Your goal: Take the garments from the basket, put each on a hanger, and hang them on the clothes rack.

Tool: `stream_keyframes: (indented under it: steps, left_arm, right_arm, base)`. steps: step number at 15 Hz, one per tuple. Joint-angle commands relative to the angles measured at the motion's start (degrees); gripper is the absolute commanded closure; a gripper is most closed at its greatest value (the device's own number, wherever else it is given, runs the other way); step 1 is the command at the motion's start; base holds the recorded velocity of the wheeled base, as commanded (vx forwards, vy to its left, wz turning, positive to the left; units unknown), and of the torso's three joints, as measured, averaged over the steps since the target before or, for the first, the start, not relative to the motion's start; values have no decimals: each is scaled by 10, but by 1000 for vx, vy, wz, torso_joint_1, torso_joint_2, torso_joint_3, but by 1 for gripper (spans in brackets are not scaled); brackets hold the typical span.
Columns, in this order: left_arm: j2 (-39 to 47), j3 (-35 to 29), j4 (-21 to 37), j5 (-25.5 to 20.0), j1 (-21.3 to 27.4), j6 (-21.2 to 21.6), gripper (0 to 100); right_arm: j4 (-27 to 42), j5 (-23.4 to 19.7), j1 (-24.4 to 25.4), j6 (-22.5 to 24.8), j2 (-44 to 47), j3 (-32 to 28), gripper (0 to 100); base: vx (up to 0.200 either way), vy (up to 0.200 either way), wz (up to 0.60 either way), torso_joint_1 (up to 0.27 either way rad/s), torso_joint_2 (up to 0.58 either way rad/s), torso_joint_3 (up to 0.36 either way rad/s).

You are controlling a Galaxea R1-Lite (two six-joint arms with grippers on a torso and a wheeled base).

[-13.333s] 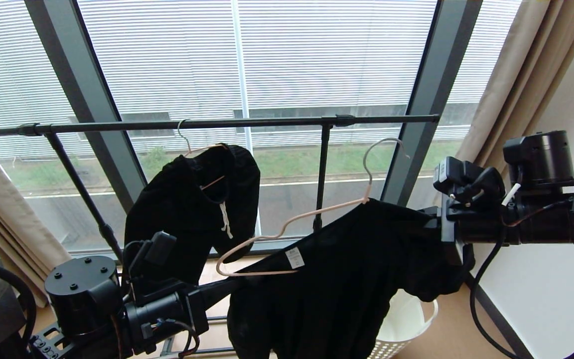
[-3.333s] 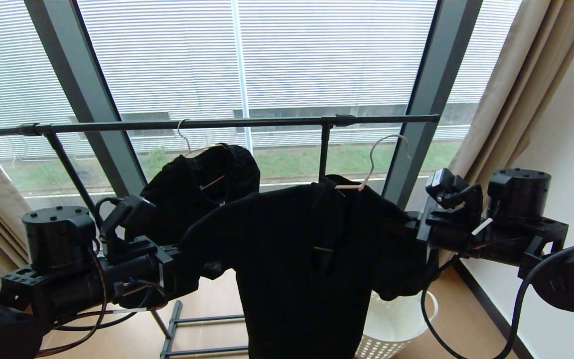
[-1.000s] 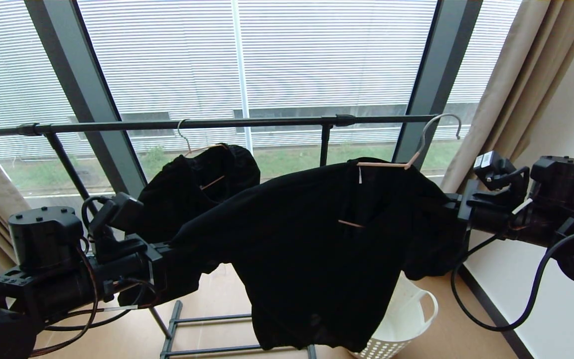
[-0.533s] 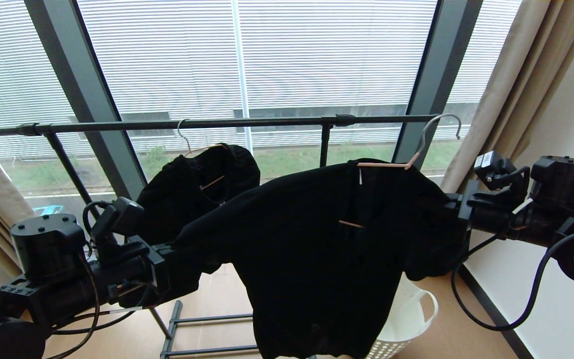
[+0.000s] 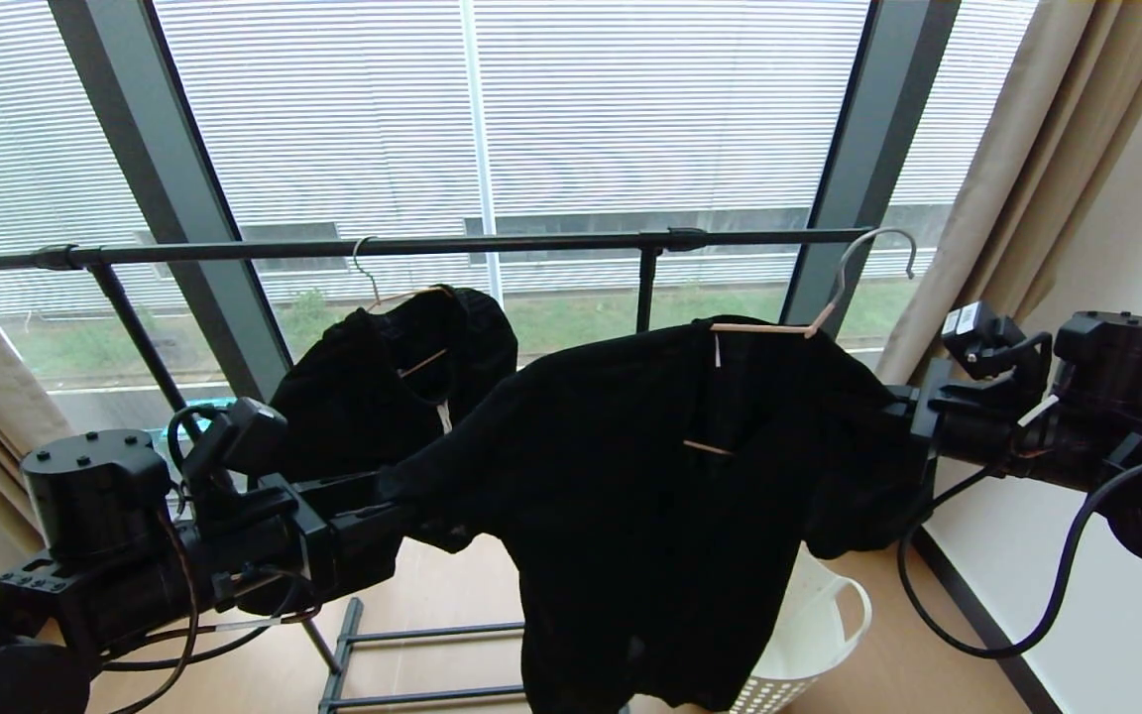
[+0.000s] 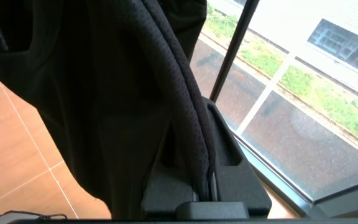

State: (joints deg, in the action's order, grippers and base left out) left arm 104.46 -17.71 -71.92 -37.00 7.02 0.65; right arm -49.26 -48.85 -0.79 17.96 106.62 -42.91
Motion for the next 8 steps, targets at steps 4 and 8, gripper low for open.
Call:
stream_keyframes:
  steps: [4,8]
  left_arm:
    - [2,51,-105,-46,-1,0,0]
    - [-33,50,-103,-46,6,-13,0]
  right_arm:
    - [0,2,0,1,13,-3,100]
    - [0,2,27,4,30,3,100]
  base:
    - [0,0,0,0,0,0]
    - [0,0,0,0,0,0]
